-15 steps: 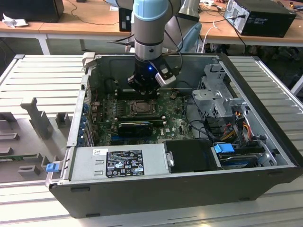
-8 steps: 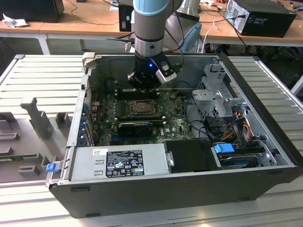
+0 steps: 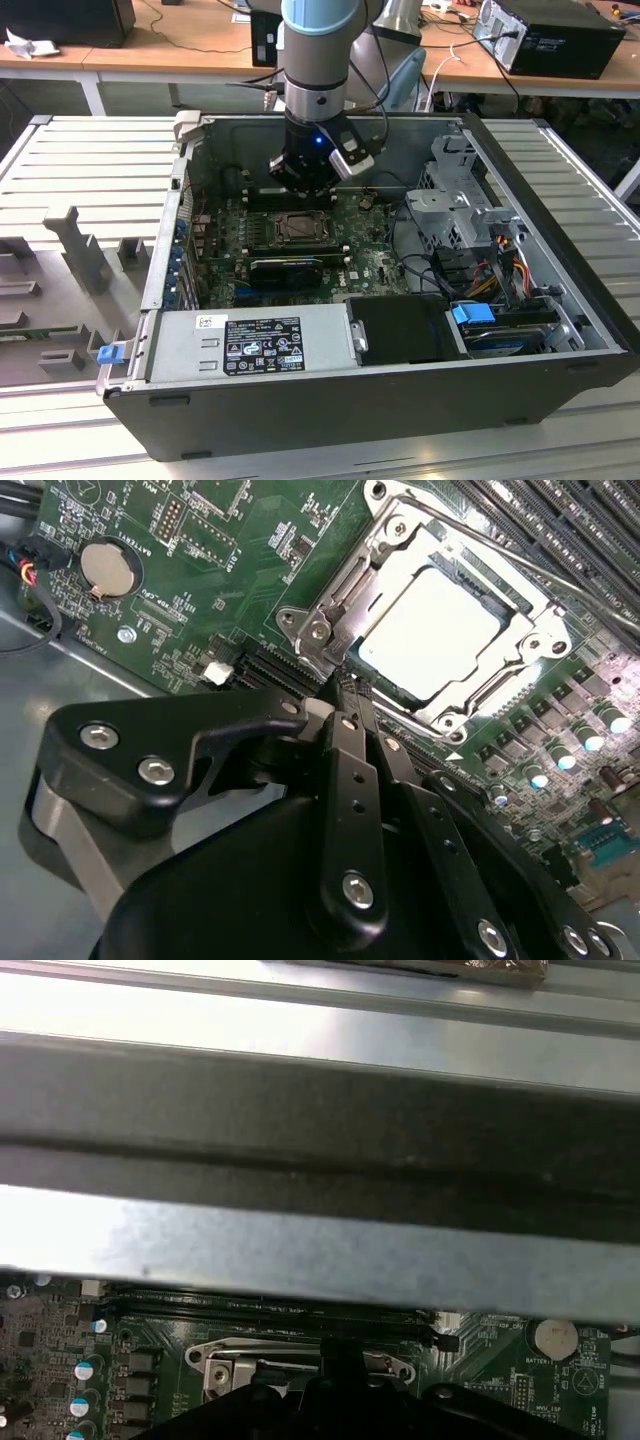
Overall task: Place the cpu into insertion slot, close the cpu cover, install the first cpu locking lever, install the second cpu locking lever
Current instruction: 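Install the second cpu locking lever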
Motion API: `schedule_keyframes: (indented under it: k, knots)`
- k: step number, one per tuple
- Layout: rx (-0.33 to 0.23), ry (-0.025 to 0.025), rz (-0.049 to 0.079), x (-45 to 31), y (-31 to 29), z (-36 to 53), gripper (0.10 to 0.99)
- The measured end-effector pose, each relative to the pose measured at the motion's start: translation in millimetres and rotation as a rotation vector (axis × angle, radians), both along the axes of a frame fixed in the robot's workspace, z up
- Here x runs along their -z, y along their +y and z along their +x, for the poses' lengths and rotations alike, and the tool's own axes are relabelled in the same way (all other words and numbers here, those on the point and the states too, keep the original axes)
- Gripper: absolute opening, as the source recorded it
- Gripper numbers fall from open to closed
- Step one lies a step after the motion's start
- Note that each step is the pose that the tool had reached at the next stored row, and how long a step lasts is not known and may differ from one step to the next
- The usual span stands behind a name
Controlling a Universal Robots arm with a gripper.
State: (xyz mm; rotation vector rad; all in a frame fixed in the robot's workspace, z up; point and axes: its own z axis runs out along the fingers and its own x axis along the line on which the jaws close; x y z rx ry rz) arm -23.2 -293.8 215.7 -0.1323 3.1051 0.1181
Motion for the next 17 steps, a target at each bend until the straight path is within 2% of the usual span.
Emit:
schedule_keyframes:
  k: [2,7,10,17]
  knots:
    - [0.0,0.0002,0.0,-0.4,-1.2,-0.1,0.106]
    - [0.0,0.0001,0.0,-9.0,-1.3,0.0,0.106]
    - [0.001,0.0001,0.0,-9.5,-2.4,0.0,0.106]
    - [0.001,0.0,0.0,-9.5,-12.6,0.0,0.106]
